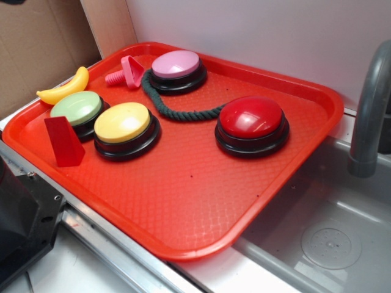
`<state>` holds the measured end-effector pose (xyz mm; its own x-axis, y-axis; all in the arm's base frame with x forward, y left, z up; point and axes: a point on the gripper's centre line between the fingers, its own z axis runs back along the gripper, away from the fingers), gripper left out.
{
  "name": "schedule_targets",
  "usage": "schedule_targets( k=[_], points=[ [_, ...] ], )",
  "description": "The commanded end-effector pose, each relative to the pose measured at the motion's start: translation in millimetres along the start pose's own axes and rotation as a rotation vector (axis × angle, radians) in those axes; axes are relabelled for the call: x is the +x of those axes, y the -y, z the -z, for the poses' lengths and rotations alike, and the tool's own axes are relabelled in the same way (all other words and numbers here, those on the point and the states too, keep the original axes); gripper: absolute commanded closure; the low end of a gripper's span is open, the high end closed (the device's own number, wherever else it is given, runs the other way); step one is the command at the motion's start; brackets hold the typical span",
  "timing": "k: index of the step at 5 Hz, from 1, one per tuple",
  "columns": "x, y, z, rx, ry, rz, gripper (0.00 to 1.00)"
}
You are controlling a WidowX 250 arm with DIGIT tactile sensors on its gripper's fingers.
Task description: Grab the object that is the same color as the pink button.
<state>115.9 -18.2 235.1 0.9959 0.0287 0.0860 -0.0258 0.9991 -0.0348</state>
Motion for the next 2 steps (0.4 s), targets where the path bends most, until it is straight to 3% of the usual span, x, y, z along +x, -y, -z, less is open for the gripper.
schedule_targets(
  k=[1, 2],
  points=[
    [0, 0, 0, 0.0, 0.0, 0.0, 0.0],
    [8, -21, 12, 0.0, 0.011, 0.003, 0.0]
  ],
)
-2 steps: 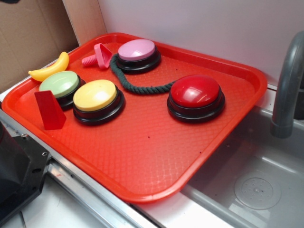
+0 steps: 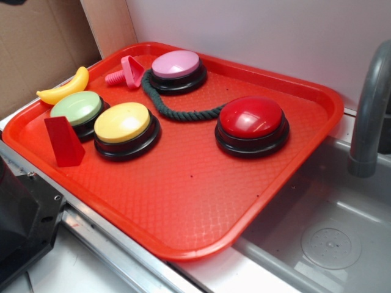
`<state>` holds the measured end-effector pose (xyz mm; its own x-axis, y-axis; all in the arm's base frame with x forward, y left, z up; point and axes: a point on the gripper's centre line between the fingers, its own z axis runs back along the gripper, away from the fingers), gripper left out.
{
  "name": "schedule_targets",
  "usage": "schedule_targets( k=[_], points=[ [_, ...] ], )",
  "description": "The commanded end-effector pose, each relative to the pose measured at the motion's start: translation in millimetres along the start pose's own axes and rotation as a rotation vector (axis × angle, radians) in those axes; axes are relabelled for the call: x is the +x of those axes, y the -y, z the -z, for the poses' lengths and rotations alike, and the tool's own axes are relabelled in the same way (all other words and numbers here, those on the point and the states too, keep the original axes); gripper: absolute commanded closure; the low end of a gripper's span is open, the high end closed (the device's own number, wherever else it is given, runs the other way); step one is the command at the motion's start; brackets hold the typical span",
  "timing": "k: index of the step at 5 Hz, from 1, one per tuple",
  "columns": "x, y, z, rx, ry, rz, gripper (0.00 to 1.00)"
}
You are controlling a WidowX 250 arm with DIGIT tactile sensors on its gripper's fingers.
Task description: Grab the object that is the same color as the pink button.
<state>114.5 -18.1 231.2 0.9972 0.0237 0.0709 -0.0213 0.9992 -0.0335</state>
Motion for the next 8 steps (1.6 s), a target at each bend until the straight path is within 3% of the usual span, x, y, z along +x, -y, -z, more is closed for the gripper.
schedule_targets(
  k=[1, 2, 3, 4, 5, 6, 8],
  points=[
    [22, -39, 20, 0.028, 0.046, 0.019, 0.0],
    [31, -59, 33, 0.065, 0.022, 0.046, 0.0],
    [52, -98, 58, 0.111, 0.059, 0.181, 0.0],
    [75, -120, 79, 0.137, 0.06, 0.212, 0.0],
    [103, -130, 100, 0.19, 0.155, 0.242, 0.0],
    [129, -144, 126, 0.21, 0.142, 0.277, 0.0],
    [167, -159, 179, 0.162, 0.162, 0.394, 0.0]
  ],
)
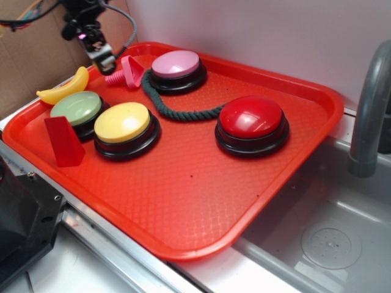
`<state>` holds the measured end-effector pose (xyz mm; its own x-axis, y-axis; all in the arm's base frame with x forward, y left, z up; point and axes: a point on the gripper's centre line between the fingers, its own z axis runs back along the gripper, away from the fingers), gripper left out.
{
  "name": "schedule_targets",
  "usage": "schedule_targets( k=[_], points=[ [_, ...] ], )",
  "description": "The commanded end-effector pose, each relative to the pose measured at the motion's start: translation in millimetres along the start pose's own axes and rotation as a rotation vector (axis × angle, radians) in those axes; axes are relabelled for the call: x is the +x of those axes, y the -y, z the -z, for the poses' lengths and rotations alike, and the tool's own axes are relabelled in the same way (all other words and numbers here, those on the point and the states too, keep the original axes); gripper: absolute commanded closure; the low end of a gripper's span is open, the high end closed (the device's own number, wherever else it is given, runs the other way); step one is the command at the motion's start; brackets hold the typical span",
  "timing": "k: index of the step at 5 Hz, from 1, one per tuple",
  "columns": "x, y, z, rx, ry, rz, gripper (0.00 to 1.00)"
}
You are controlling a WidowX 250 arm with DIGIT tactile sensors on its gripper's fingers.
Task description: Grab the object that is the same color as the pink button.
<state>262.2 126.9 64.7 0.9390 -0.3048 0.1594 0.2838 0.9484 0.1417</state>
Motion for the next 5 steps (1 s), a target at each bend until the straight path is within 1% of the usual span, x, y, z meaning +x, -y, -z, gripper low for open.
schedule_targets(
  k=[1, 2, 3, 5],
  points=[
    [26, -18, 28, -0.01, 0.074, 0.135, 0.0],
    [21, -16, 30, -0.035, 0.117, 0.149, 0.0],
    [16, -18, 34, -0.045, 0.113, 0.154, 1.0],
    [10, -23, 40, -0.073, 0.091, 0.138, 1.0]
  ],
)
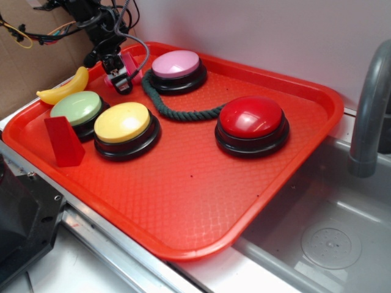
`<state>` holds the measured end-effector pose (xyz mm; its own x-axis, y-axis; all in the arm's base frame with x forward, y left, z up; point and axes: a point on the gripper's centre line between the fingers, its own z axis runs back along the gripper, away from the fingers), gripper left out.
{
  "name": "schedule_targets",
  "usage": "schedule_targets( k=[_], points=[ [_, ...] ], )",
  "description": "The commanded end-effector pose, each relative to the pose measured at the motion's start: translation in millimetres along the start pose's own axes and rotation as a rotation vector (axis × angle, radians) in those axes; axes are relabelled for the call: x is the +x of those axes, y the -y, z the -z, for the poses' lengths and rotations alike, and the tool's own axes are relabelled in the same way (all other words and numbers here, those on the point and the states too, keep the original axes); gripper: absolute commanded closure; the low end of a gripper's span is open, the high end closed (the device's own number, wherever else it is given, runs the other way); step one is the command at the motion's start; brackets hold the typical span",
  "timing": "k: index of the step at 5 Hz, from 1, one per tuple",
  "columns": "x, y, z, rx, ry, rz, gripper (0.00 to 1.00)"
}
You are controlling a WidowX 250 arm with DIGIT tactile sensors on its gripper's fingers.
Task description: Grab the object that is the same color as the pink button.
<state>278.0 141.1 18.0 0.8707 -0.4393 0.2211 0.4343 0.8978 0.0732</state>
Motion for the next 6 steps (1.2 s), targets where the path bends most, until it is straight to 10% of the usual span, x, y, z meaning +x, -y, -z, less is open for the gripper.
schedule_targets(
  k=[1, 3, 4, 6],
  points=[
    [9, -9, -12, 0.021, -0.01, -0.022, 1.0],
    [20, 11, -84, 0.077, -0.045, -0.29, 1.0],
    [33, 30, -107, 0.111, -0.165, -0.44, 1.0],
    [36, 92, -140, 0.055, -0.164, -0.474, 1.0]
  ],
)
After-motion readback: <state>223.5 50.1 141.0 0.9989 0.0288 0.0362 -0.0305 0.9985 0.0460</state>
